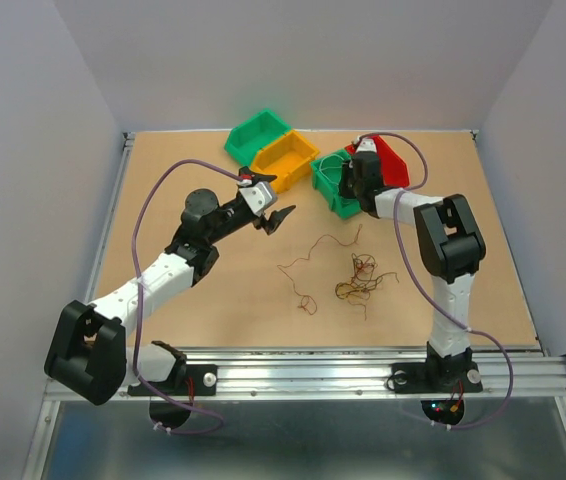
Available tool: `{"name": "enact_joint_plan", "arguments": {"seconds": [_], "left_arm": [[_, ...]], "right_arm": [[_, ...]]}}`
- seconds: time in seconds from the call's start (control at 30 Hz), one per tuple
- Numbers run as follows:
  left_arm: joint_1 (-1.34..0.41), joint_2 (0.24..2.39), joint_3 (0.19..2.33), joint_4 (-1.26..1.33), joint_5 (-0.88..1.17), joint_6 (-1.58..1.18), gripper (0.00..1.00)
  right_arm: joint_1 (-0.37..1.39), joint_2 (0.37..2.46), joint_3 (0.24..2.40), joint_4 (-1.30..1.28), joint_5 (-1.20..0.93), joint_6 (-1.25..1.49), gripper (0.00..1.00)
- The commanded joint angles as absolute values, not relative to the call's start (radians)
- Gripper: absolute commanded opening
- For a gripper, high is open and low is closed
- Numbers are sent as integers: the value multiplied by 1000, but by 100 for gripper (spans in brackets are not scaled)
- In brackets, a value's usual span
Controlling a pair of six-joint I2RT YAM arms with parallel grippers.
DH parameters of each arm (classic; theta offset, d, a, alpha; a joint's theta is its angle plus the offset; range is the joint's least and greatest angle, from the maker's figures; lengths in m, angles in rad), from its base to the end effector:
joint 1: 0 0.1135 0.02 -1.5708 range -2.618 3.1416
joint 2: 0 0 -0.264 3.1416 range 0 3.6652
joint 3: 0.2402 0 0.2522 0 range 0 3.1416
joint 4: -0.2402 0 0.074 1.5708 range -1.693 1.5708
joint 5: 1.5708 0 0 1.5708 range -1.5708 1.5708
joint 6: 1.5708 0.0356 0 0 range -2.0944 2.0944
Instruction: Untangle the cables
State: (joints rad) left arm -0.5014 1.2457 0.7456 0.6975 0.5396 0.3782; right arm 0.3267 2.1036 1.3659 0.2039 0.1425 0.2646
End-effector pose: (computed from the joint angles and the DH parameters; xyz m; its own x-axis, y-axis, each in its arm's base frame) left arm 0.2384 -0.1515 0.3194 0.4752 0.1008 -0.8741 0.7303 0.5089 0.4557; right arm 0.4465 0.1460 0.1650 -0.5179 0.0978 -0.8498 -0.0688 0.9855 0.1554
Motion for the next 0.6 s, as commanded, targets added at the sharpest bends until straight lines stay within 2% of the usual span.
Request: {"name": "enact_joint_plan", "arguments": {"seconds": [0.0, 0.07, 0.13, 0.23, 0.33, 0.4, 0.47, 0.57], "left_arm": [[-497, 1213, 749, 733, 538, 388, 85], [-497, 1213, 749, 732, 538, 388, 85], [-497, 1216, 750, 730, 538, 390, 86], [-497, 1232, 756, 721, 546, 396, 88], [-500, 1272, 804, 666, 551, 402, 89], [-512, 1325, 839, 618, 551, 434, 91], [-546, 1409, 937, 474, 467, 472, 92], [-600, 1539, 1115, 188, 462, 589, 92]], "right_arm": [[324, 2037, 1408, 183, 193, 253, 31], [324, 2002, 1402, 192, 202, 250, 36], [324, 1965, 1388, 204, 206, 245, 45], [330, 1922, 1355, 236, 225, 241, 48], [331, 1855, 1273, 331, 222, 245, 57], [331, 1806, 1224, 345, 213, 245, 57], [333, 1777, 1194, 338, 204, 242, 61], [331, 1694, 1134, 330, 205, 236, 71]]}}
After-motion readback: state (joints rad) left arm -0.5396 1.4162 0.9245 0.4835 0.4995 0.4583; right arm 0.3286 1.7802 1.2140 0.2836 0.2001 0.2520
